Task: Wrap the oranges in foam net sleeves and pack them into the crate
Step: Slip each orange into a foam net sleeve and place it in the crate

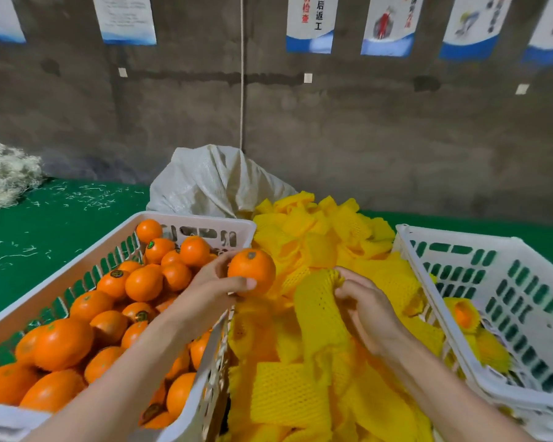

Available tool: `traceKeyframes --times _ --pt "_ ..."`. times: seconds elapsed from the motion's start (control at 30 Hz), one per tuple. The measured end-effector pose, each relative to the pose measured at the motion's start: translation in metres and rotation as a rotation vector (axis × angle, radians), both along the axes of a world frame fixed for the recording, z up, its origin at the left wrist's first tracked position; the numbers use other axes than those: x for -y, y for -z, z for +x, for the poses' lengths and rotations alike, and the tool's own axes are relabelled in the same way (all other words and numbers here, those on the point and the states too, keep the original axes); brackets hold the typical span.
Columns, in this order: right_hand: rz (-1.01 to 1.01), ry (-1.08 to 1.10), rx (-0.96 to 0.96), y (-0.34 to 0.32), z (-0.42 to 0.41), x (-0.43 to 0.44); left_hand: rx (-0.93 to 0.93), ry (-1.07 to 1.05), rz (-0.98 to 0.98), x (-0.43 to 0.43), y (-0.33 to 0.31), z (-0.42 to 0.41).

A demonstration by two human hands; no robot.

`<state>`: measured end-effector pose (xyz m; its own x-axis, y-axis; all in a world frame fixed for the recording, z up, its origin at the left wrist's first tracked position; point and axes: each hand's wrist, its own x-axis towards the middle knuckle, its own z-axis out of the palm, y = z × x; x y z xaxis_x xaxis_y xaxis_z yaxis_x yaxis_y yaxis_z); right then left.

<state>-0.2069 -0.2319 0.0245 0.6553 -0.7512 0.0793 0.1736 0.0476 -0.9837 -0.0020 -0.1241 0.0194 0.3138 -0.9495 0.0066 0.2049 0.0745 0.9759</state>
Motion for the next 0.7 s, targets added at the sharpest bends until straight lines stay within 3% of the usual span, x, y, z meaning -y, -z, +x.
traceKeyframes --times 0.1,0.2,0.3,0.47,0.5,0.57,0.7 --pt "-0.074 -0.078 -0.021 -0.006 -0.006 -0.001 -0.22 0.027 0.001 0.009 0.0 -0.032" --pt "0.023 -0.132 -0.01 -0.004 -0.017 0.001 -0.348 0.074 -0.013 0.022 0.0 -0.06" --pt "0.092 -0.142 -0.026 0.006 -0.02 -0.002 -0.292 0.069 0.065 0.035 0.012 -0.074" --pt "0.171 -0.281 -0.069 0.024 -0.008 -0.019 -0.405 0.093 0.189 0.047 0.012 -0.077" --pt "0.176 -0.305 -0.075 0.026 -0.005 -0.02 -0.329 0.105 0.202 0.048 0.015 -0.076" --pt "0.147 -0.304 -0.101 0.03 0.002 -0.02 -0.211 0.147 0.175 0.042 0.019 -0.077" --pt "-0.034 -0.134 -0.159 0.026 0.009 -0.02 -0.231 0.095 0.145 0.036 0.03 -0.07"
